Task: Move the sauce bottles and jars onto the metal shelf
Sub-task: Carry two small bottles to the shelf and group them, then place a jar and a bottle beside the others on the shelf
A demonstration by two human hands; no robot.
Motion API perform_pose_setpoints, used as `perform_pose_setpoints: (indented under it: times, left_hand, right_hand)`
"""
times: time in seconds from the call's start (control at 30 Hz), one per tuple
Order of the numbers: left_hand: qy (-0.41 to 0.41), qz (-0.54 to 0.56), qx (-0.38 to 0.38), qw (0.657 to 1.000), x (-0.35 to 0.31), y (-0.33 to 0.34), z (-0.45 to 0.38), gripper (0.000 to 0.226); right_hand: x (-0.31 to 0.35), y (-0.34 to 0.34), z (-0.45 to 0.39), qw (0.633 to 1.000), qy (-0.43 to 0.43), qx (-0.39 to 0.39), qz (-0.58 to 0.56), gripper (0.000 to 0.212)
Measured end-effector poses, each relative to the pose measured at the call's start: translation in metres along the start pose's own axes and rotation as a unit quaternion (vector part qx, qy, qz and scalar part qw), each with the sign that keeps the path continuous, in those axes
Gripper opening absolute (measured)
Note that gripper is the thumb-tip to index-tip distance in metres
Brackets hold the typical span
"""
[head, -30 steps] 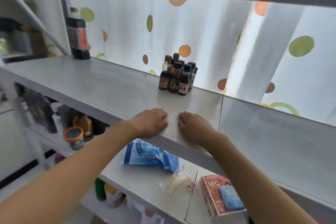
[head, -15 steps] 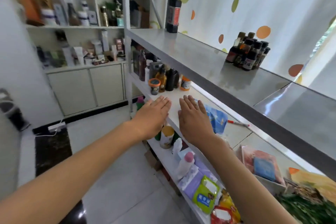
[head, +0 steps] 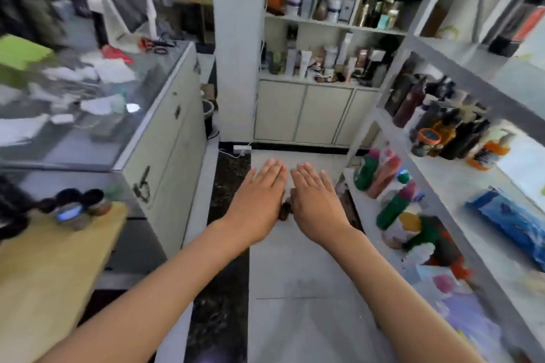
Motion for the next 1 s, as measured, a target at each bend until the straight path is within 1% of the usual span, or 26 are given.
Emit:
perform_pose_setpoints:
  times: [0.17,0.3,0.43,0.5,0.6,0.7,0.83,0.93,1.0]
  left_hand:
    - [-0.107,-0.020,0.009,0.994,0.127,-0.021,0.071,0.071]
    - [-0.187,-0.035,0.002,0.982,0.217,-0.038,0.127,0.070]
    - [-0.261,-0.056,-0.006,0.964,0.298,-0.045,0.186,0.070]
    - [-0.300,-0.057,-0.008,0.952,0.334,-0.044,0.214,0.067]
    - [-0.352,-0.046,-0.005,0.935,0.376,-0.036,0.246,0.059]
    - [-0.399,-0.035,-0.006,0.916,0.409,-0.026,0.265,0.056]
    - [-0.440,-0.014,-0.007,0.898,0.444,-0.008,0.275,0.055]
    - [-0.459,0.003,0.000,0.889,0.462,0.006,0.273,0.054]
    - [-0.481,0.030,-0.003,0.876,0.480,0.015,0.264,0.050]
  right_hand:
    - [0.143,0.051,-0.034,0.994,-0.094,0.015,-0.046,0.055]
    - [0.242,0.090,-0.050,0.985,-0.155,0.020,-0.077,0.054]
    - [0.325,0.132,-0.057,0.972,-0.210,0.042,-0.100,0.051]
    - [0.360,0.151,-0.060,0.965,-0.232,0.058,-0.107,0.052]
    - [0.399,0.177,-0.065,0.958,-0.247,0.079,-0.124,0.051]
    - [0.424,0.205,-0.072,0.953,-0.249,0.106,-0.134,0.052]
    - [0.441,0.248,-0.089,0.950,-0.234,0.151,-0.140,0.052]
    - [0.448,0.275,-0.103,0.950,-0.206,0.180,-0.153,0.050]
    - [0.455,0.296,-0.117,0.948,-0.189,0.198,-0.164,0.050]
Point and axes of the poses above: each hand's wrist, its own z-axis away from the middle knuckle, its own y-axis out of the palm, x = y × z, the point moved 5 cm from there along -z, towards the middle knuckle, and after that the axes turned 15 degrees about -x, right-handed, at the moved point
